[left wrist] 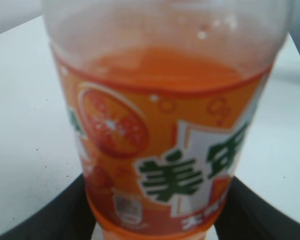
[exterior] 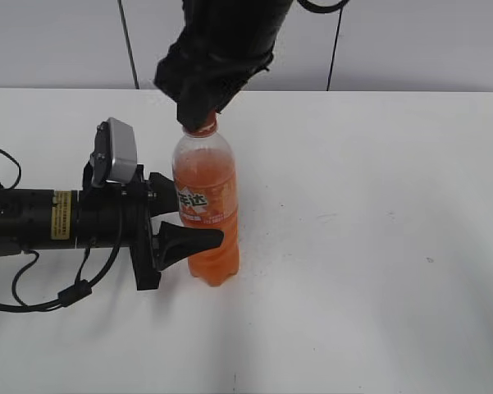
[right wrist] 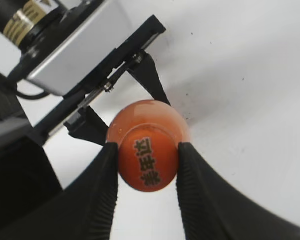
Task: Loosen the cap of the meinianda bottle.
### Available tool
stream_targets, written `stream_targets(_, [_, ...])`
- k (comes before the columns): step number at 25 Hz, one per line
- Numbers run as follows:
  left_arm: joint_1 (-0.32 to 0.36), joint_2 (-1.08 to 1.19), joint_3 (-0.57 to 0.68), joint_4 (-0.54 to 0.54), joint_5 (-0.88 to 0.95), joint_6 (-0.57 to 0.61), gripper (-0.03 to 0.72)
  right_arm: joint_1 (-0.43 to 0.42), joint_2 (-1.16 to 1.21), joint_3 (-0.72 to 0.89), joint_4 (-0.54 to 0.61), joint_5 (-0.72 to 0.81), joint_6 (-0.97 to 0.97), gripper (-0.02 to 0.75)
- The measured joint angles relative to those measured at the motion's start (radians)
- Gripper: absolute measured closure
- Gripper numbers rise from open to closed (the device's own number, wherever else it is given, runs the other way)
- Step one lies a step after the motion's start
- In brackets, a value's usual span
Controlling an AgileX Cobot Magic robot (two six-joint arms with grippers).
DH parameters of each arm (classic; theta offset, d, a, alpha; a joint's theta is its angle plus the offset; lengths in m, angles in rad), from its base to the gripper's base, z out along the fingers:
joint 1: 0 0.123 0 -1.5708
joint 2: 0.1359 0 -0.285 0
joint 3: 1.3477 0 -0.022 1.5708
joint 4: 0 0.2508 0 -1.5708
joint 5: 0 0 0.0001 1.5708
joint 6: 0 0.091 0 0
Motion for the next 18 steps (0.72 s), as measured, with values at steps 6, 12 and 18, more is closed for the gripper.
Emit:
stream_targets(6, [0.000, 0.000, 0.000, 0.000, 0.000, 0.000, 0.275, 0.000, 0.000, -0.005, -0.011, 0.000, -0.659, 0.468])
stream_targets(12, [0.000, 0.000, 0.000, 0.000, 0.000, 0.000, 0.275, 0.000, -0.001, -0.005, -0.012, -0.002, -0.812, 0.468])
stream_targets(18, [0.000, 0.000, 0.000, 0.002, -0.001, 0.000, 0.275, 0.000, -0.018, -0.005, 0.023, 0.000, -0.796, 0.468])
